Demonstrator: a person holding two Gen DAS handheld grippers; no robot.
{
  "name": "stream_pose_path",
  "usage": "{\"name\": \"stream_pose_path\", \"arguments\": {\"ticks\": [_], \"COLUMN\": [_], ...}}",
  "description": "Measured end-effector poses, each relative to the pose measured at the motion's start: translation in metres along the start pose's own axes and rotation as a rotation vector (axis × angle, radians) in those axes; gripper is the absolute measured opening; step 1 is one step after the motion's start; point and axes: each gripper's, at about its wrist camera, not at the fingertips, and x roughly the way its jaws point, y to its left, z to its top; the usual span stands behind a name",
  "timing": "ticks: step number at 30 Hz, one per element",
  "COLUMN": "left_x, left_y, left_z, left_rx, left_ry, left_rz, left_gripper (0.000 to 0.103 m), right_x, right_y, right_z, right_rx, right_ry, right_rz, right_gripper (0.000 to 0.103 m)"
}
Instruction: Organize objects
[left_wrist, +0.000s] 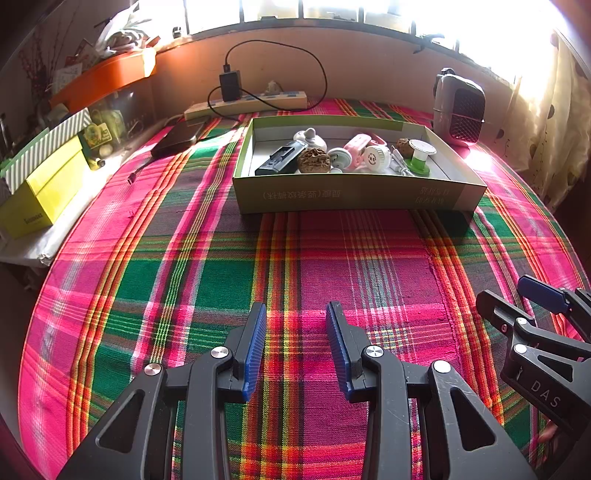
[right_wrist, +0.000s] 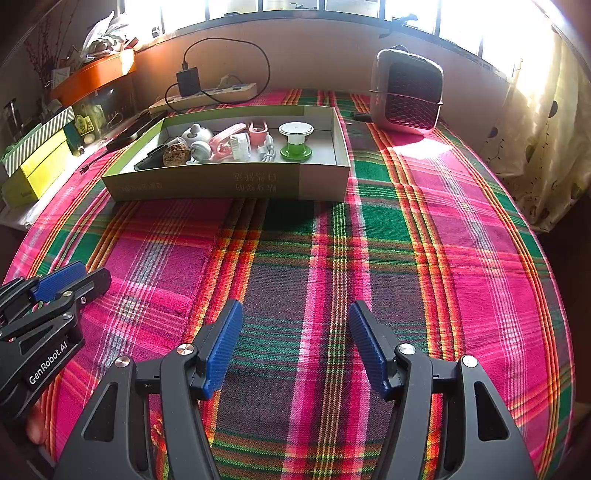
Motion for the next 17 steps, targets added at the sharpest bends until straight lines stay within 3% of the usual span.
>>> {"name": "stream_pose_path", "arguments": {"ticks": [17], "left_x": [-0.0003], "left_y": [0.0001], "left_z": [0.0000], "left_rx": [-0.001], "left_ry": [0.000], "left_rz": [0.000], "left_gripper": [0.032], "right_x": [0.0003], "right_y": [0.0012], "right_z": [-0.0005], "right_rx": [0.000], "right_ry": [0.000], "right_rz": [0.000], "right_gripper": [0.061]}}
